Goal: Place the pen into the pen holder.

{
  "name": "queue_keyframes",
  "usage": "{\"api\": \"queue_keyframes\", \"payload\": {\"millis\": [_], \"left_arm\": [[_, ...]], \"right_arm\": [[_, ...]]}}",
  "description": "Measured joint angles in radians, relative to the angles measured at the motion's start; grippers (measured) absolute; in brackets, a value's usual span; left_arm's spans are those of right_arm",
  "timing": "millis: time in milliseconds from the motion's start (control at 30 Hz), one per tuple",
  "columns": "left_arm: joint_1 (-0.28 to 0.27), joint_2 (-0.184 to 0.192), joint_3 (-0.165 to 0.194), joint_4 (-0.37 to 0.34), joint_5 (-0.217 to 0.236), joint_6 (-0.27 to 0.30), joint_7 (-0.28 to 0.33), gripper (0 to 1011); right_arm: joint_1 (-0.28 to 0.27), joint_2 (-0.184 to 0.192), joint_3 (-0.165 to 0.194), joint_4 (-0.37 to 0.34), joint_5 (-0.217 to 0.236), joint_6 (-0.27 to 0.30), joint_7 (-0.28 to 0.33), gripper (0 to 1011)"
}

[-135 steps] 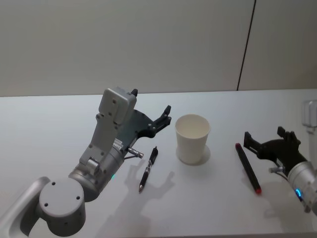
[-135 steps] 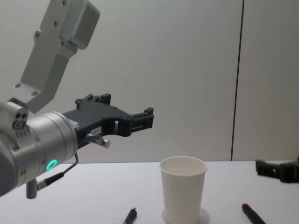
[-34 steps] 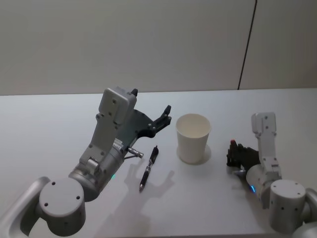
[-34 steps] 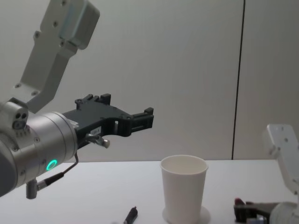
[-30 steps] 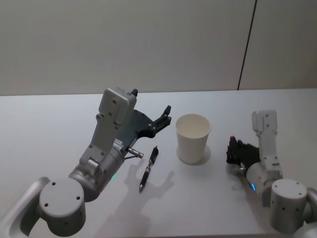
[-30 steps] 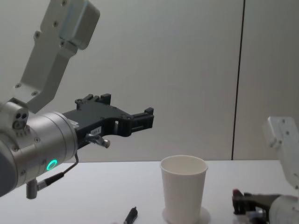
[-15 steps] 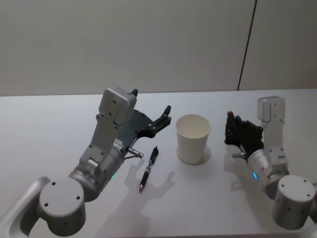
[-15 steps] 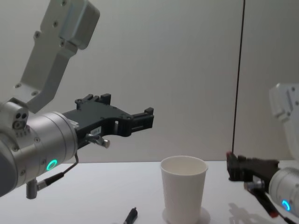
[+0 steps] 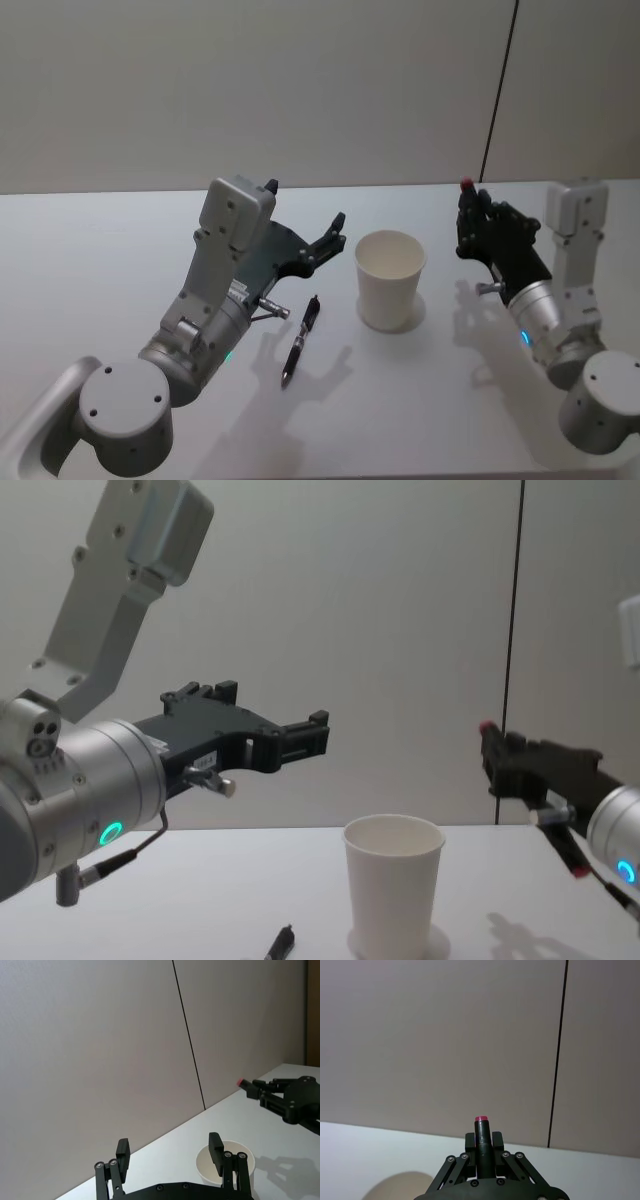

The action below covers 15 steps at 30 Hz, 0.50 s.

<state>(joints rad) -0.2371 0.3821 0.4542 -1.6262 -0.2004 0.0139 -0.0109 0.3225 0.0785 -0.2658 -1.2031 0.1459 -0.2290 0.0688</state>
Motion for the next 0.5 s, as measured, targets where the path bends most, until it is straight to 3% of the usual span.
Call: {"api": "queue_keyframes", "payload": {"millis": [267, 500], "left_arm": [[0.0, 0.0, 0.0, 0.0, 0.0, 0.0, 0.0, 1003], [0.0, 0.0, 0.0, 0.0, 0.0, 0.0, 0.0, 1003]], "right_arm": [[0.011, 0.005, 0.012, 0.015, 0.032, -0.13, 0.079, 187], [0.055, 0.0, 0.02, 0.095, 0.08, -0.264, 0.192, 187]]}}
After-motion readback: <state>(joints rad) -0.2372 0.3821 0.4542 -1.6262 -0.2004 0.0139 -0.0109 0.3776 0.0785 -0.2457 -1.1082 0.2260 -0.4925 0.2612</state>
